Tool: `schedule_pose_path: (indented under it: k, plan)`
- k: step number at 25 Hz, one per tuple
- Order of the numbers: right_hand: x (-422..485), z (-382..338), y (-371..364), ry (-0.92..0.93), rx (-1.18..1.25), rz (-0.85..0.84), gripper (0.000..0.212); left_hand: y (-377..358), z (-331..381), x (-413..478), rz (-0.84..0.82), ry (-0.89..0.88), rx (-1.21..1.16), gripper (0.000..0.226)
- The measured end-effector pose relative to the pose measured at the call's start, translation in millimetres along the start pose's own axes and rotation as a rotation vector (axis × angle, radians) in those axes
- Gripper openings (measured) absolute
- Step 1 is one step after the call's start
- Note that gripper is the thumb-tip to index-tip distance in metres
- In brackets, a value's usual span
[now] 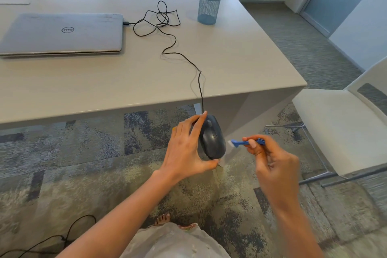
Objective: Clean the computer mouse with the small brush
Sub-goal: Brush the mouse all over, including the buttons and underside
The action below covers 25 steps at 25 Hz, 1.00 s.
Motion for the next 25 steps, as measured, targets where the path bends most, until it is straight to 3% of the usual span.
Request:
schedule_pose_path:
  k: [2, 7, 12, 15, 18, 20, 25]
  plan:
    - [-0.4, 3.5, 6.8, -0.045, 0.019, 0.059, 0.019, 0.9, -1.1, -1.1, -0.002, 0.005, -0.007, 0.120]
    - [-14.7, -10.1, -20.4, -0.060, 0.181, -0.029, 0.013, -2.5, 6.6, -0.8, 0.017, -0.016, 0.000, 0.120]
    - [1.7, 21.0, -7.0, -0.225, 0.232, 0.143, 0.012, -1.2, 6.2, -3.6, 0.029, -0.024, -0.010, 0.120]
    - [9.8, 15.6, -0.8, -0.179, 0.145, 0.160, 0.011, 0.2, 7.2, -5.5, 0.025, -0.028, -0.009, 0.120]
    - [10.5, 4.9, -5.7, -0.128, 0.278, 0.155, 0.011, 0.8, 8.8, -3.8, 0.029, -0.020, -0.023, 0.118]
    - [11.2, 9.2, -13.1, -0.225, 0.351, 0.143, 0.012, 1.6, 11.0, -3.3, 0.043, -0.028, -0.037, 0.117]
    - [21.0, 39.3, -7.3, -0.446, 0.270, 0.190, 0.013, 2.5, 6.9, -8.2, 0.026, -0.045, -0.037, 0.118]
Point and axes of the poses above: each hand's wrist, its own x-axis towards the middle knuckle, its own y-axis out of the back of the hand, z = x × y, the point moved 5 cm from there along x, towards the middle knuckle, and after that the axes turned 3 degrees about -x, right-handed, at the moved point
